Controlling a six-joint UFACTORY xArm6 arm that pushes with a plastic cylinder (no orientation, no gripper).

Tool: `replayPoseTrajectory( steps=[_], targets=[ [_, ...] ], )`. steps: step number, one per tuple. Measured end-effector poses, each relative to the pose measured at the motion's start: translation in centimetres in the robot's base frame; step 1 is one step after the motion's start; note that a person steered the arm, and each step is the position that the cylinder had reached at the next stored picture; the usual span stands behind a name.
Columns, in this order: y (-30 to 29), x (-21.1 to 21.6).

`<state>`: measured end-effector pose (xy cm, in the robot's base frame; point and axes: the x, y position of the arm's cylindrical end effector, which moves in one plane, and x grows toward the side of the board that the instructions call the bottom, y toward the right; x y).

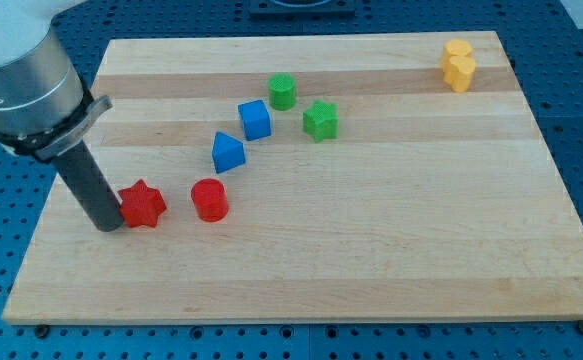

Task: Slide the red star to the bottom center

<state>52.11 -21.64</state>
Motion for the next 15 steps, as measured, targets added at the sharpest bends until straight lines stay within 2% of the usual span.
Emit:
replayPoseTrajectory(
  steps=[2,3,5,6,8,15],
  targets=[
    [0.2,-6.7],
    [1.4,-2.8],
    [2.5,-0.7],
    [4.4,2.2],
    [7.6,4.4],
    [19.2,4.5]
  ],
)
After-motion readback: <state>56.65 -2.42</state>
